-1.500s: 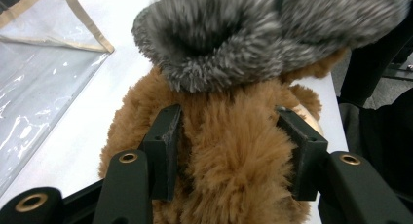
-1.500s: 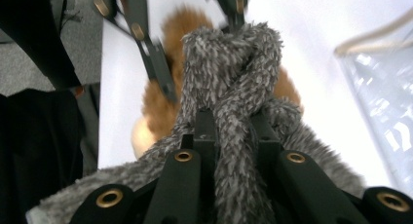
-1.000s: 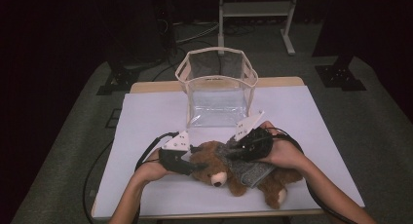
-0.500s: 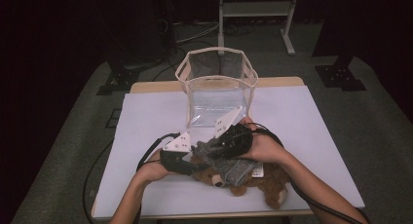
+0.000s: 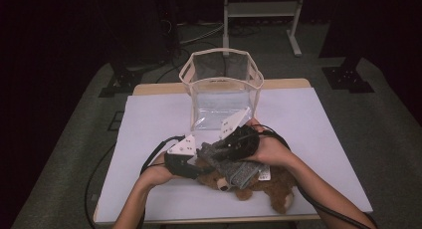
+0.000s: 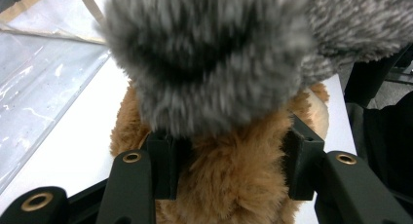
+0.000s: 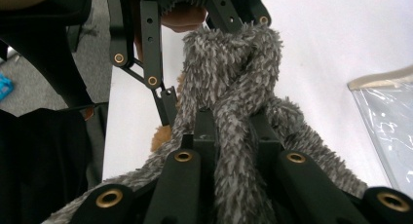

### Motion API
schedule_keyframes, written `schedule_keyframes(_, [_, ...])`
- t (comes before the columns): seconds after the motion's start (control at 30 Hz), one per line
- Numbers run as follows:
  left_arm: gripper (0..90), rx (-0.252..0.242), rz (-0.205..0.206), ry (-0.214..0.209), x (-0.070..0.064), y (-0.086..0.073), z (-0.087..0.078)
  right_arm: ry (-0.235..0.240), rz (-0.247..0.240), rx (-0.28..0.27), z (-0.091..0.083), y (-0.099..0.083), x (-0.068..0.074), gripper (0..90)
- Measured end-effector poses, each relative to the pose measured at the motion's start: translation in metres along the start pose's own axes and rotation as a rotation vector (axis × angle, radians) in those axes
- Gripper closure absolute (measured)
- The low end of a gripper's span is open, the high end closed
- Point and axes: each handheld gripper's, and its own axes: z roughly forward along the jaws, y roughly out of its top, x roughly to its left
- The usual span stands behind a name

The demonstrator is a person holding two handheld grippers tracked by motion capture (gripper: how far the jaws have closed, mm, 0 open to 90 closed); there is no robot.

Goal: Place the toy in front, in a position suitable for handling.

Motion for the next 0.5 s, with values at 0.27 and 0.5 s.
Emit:
schedule_keyframes(0.27, [50.0,-0.003,-0.007,-0.003,0.0,-0.002,-0.002,-0.043,0.005,0.067,-0.019,-0.029,0.005,77.2])
schedule_keyframes(0.5, [49.6,-0.006,0.011,-0.015,-0.003,0.001,0.0,-0.047,0.04,0.041,-0.046,-0.065,0.019,77.1])
